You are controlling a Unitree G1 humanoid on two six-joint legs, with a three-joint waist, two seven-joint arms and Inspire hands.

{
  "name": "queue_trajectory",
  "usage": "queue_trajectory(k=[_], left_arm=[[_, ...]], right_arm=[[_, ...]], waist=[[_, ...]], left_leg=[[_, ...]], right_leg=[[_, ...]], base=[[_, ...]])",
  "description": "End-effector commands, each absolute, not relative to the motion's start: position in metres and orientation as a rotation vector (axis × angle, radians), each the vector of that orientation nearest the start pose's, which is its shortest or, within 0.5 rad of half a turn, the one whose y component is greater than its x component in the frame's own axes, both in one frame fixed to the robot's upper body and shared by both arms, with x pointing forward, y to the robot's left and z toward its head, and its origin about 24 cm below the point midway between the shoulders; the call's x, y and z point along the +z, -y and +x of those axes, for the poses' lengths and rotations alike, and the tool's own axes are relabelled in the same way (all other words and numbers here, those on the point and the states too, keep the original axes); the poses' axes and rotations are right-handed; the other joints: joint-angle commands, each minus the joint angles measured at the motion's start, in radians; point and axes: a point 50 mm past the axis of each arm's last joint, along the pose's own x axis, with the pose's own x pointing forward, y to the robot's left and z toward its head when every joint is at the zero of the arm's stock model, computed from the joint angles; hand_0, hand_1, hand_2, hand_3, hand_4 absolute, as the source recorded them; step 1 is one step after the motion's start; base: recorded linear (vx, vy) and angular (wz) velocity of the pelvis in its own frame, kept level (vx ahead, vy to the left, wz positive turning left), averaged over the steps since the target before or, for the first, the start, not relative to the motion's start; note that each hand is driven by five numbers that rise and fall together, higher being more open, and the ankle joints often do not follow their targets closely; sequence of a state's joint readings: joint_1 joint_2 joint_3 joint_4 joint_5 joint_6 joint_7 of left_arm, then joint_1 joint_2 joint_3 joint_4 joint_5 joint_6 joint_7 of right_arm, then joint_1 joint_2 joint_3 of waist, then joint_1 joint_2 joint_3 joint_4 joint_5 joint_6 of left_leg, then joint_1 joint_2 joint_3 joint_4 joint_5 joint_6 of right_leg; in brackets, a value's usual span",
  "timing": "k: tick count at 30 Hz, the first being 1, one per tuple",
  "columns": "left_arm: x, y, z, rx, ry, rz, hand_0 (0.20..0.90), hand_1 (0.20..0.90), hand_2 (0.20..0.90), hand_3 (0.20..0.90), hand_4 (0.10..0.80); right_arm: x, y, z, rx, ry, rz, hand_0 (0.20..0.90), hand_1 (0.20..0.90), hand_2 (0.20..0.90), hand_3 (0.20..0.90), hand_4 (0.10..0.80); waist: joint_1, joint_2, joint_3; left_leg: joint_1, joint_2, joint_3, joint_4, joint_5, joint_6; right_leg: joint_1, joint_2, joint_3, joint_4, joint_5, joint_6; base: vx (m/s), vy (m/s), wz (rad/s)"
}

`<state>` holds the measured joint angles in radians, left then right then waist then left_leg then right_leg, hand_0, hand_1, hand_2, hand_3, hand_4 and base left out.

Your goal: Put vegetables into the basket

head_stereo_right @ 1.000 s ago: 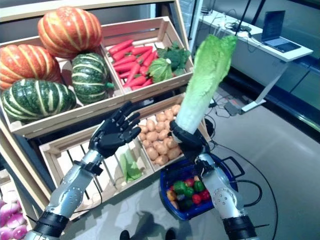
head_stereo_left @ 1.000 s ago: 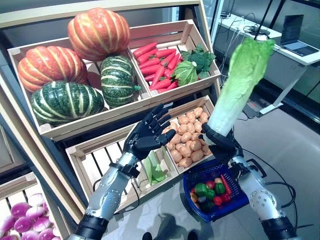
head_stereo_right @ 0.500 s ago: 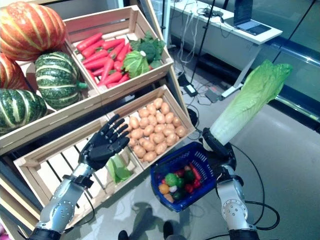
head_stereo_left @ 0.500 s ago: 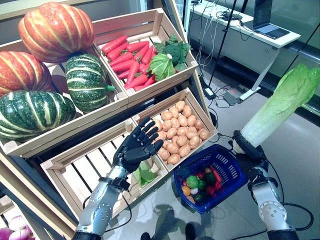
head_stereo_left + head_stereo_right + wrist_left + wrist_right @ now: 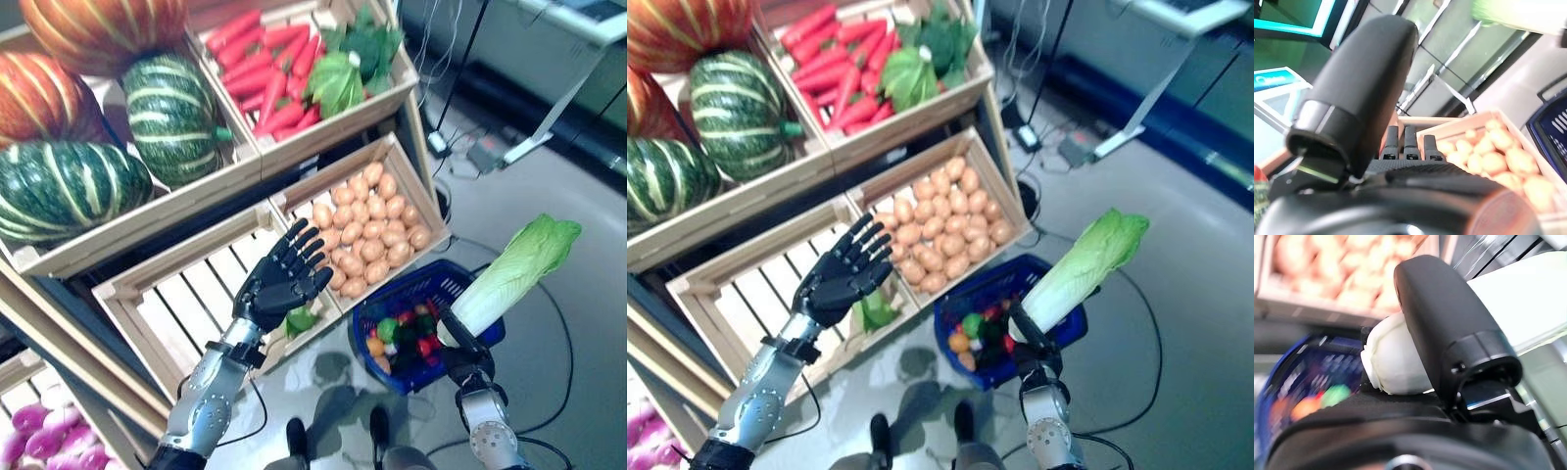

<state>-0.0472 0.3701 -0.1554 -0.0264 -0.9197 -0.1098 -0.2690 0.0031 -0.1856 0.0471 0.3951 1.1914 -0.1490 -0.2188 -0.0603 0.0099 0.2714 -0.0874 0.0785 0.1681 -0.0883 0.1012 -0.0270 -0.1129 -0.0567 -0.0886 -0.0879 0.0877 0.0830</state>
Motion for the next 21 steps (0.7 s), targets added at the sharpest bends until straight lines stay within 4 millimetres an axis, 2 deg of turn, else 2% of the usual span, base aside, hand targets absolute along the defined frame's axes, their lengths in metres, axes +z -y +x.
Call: queue_trajectory(k=[1,6,10,13,17,21], left_arm=[[0.156,-0.162,0.27,-0.549,0.553,-0.55,0.9,0.9,0.9,0.9,0.8],[0.179,-0.152,0.273,-0.602,0.652,-0.526,0.9,0.9,0.9,0.9,0.8],[0.188,-0.149,0.274,-0.625,0.694,-0.515,0.9,0.9,0.9,0.9,0.8],[0.2,-0.147,0.274,-0.654,0.734,-0.503,0.9,0.9,0.9,0.9,0.8],[0.215,-0.144,0.272,-0.686,0.789,-0.482,0.9,0.9,0.9,0.9,0.8],[0.219,-0.14,0.271,-0.706,0.804,-0.477,0.9,0.9,0.9,0.9,0.8]], right_arm=[[0.013,0.227,0.271,-0.428,0.023,0.985,0.3,0.3,0.3,0.3,0.4],[0.008,0.233,0.287,-0.453,0.003,1.001,0.3,0.3,0.3,0.3,0.4],[0.008,0.237,0.297,-0.48,-0.007,1.014,0.3,0.3,0.3,0.3,0.4],[0.017,0.242,0.311,-0.49,-0.004,1.007,0.3,0.3,0.3,0.3,0.4],[0.041,0.243,0.333,-0.46,0.007,0.957,0.3,0.3,0.3,0.3,0.4],[0.054,0.245,0.342,-0.436,0.011,0.941,0.3,0.3,0.3,0.3,0.4]], waist=[[0.033,-0.005,0.063],[0.055,0.0,0.141],[0.067,0.007,0.177],[0.077,0.017,0.21],[0.087,0.026,0.249],[0.09,0.035,0.249]], left_leg=[[-0.062,0.007,-0.071,0.071,-0.053,-0.026],[-0.214,0.003,-0.106,0.244,-0.072,-0.046],[-0.308,0.005,-0.129,0.362,-0.088,-0.057],[-0.377,-0.007,-0.14,0.429,-0.103,-0.049],[-0.484,-0.028,-0.148,0.506,-0.125,-0.034],[-0.571,-0.036,-0.152,0.555,-0.138,-0.034]], right_leg=[[-0.051,0.001,-0.014,0.154,-0.063,-0.025],[-0.153,0.006,-0.034,0.265,-0.093,-0.048],[-0.214,0.005,-0.047,0.338,-0.118,-0.061],[-0.278,0.003,-0.051,0.407,-0.136,-0.068],[-0.398,-0.004,-0.042,0.506,-0.153,-0.071],[-0.485,-0.014,-0.037,0.561,-0.163,-0.069]], base=[[-0.171,-0.047,0.11],[-0.128,-0.082,0.07],[-0.08,-0.073,0.1],[-0.092,-0.019,0.05],[-0.094,-0.014,0.07],[-0.054,-0.017,0.09]])
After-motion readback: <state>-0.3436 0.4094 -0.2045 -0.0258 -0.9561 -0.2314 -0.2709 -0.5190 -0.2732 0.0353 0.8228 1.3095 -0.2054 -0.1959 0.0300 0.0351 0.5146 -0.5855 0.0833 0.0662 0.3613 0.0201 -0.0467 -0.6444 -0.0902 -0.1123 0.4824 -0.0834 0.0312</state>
